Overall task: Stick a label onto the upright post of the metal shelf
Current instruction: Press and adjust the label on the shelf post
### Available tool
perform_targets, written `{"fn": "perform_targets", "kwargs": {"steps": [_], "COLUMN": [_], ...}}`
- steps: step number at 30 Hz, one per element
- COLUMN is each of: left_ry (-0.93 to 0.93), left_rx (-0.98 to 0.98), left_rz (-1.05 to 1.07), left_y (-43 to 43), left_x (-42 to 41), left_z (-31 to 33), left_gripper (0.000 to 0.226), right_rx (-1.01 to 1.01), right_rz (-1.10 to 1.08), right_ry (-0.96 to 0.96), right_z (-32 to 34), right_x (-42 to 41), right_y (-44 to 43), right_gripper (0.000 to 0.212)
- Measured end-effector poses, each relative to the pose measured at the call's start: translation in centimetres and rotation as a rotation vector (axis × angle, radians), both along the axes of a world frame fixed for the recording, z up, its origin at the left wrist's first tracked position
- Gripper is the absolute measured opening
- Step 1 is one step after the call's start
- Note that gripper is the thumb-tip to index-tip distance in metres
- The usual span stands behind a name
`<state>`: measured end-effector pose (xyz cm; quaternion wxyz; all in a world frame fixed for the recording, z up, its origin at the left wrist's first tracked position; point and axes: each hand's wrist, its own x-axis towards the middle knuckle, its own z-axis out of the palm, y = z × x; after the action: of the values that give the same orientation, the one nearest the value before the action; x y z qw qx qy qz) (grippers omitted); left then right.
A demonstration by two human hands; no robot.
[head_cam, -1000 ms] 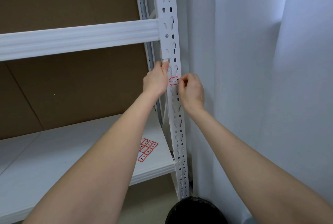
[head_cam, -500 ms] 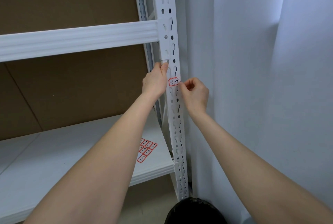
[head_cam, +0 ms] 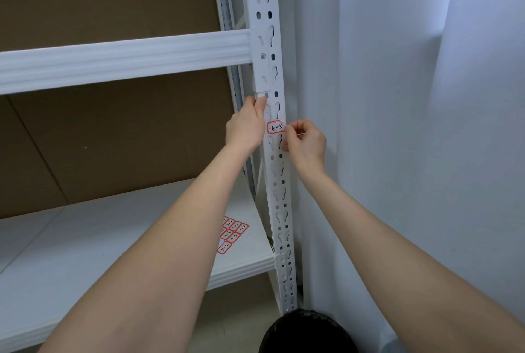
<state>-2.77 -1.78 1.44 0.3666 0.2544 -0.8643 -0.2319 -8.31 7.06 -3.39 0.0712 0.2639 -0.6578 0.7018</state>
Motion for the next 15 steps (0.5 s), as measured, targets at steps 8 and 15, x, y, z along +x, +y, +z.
{"fn": "perform_targets", "kwargs": {"steps": [8, 15], "left_ry": [-0.001, 0.002], "left_rx": [0.021, 0.022], "left_rz": [0.009, 0.006], "left_y": [-0.02, -0.06], "left_x": [-0.02, -0.04], "left_z": [0.04, -0.04], "left_gripper": [0.046, 0.045], "right_rx": [-0.009, 0.085], "right_rz": [-0.097, -0.183], "right_ry": [0.224, 0.347], "right_z": [-0.29, 0.07], "right_x": [-0.03, -0.45], "right_y": [-0.38, -0.64], "right_gripper": [0.009, 0.01]}}
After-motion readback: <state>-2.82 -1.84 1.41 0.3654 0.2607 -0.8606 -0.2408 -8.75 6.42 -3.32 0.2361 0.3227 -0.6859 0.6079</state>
